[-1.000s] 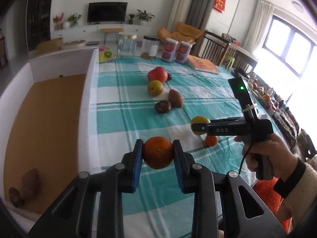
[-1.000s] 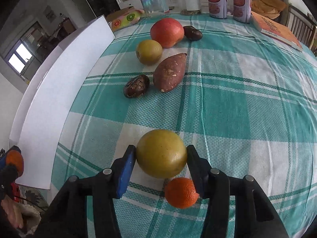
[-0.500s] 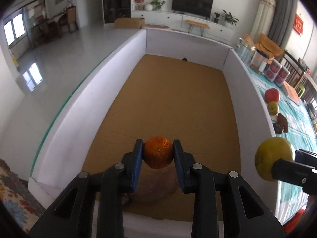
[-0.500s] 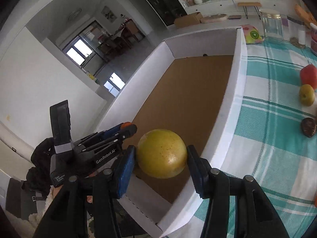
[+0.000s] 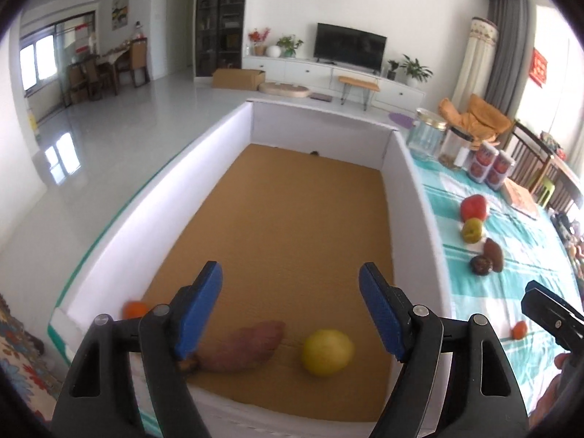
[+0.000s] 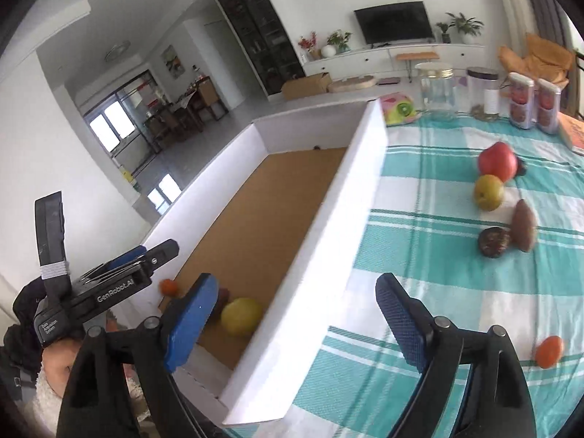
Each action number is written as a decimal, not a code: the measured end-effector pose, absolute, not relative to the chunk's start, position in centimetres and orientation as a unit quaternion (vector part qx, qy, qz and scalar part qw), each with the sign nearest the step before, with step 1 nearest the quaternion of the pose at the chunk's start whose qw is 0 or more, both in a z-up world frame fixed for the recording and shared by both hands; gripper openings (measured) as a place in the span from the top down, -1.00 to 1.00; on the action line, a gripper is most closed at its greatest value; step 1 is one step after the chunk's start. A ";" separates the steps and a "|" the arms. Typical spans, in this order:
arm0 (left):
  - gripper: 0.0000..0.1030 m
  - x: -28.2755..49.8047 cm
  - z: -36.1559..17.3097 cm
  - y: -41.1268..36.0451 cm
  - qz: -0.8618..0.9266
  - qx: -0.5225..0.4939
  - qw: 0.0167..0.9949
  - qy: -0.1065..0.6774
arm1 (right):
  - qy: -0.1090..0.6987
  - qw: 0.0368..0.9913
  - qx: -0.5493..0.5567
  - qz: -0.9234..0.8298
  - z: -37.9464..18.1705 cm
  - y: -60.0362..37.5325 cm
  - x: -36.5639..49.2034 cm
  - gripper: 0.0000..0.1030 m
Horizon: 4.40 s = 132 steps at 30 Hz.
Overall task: Organize fruits
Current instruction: 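Move both open tools back over the remaining fruits on the table, then grasp the dark brown round fruit with the left tool while the right tool grasps the sweet potato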
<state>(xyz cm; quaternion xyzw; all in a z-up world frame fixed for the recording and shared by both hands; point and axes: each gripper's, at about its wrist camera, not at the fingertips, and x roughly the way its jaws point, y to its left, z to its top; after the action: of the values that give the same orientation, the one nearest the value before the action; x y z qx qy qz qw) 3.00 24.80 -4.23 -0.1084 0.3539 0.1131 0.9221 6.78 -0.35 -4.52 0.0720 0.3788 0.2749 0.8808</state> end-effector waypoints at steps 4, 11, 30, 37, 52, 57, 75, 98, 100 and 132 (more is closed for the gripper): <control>-0.54 4.7 -4.2 19.8 0.045 -0.066 0.933 0.350 | 0.361 0.923 0.056 0.120 -6.9 -10.1 5.9 -0.89; -0.54 6.9 -5.9 14.1 0.003 -0.014 0.919 0.394 | 0.375 0.912 0.128 -0.107 -11.8 -27.2 4.1 -0.89; -0.54 5.5 -6.5 10.5 0.010 0.037 0.910 0.413 | 0.410 0.889 0.142 -0.148 -14.1 -27.4 5.0 -0.89; -0.54 5.2 -5.2 11.1 0.029 0.018 0.924 0.381 | 0.422 0.882 0.146 -0.147 -14.6 -27.4 5.1 -0.89; -0.67 2.1 -0.4 3.2 -0.056 0.040 0.956 0.284 | 0.432 0.880 0.137 -0.143 -14.8 -26.9 5.3 -0.99; -0.67 2.8 -3.2 -1.0 -0.132 0.044 0.930 0.341 | 0.433 0.880 0.134 -0.143 -14.9 -26.9 5.4 -1.00; -0.67 6.9 -14.9 -2.0 -0.117 0.047 0.882 0.455 | 0.445 0.876 0.103 -0.154 -15.1 -26.1 5.9 -1.00; -0.62 19.3 -14.1 -0.6 -0.037 -0.020 0.902 0.430 | 0.447 0.876 0.096 -0.156 -15.2 -26.1 5.9 -1.00; -0.57 19.9 -14.5 -0.8 -0.034 -0.003 0.903 0.428 | 0.447 0.876 0.096 -0.157 -15.2 -26.1 5.9 -1.00; -0.58 10.2 -15.3 1.2 -0.074 0.031 0.896 0.436 | 0.450 0.875 0.087 -0.159 -15.3 -25.9 6.1 -1.00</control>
<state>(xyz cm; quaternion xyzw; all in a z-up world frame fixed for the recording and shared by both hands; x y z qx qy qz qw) 10.16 1.23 -15.34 0.0309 0.4360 -0.0742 0.8964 6.10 -25.93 -15.34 0.0872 0.4497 -0.1591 0.8746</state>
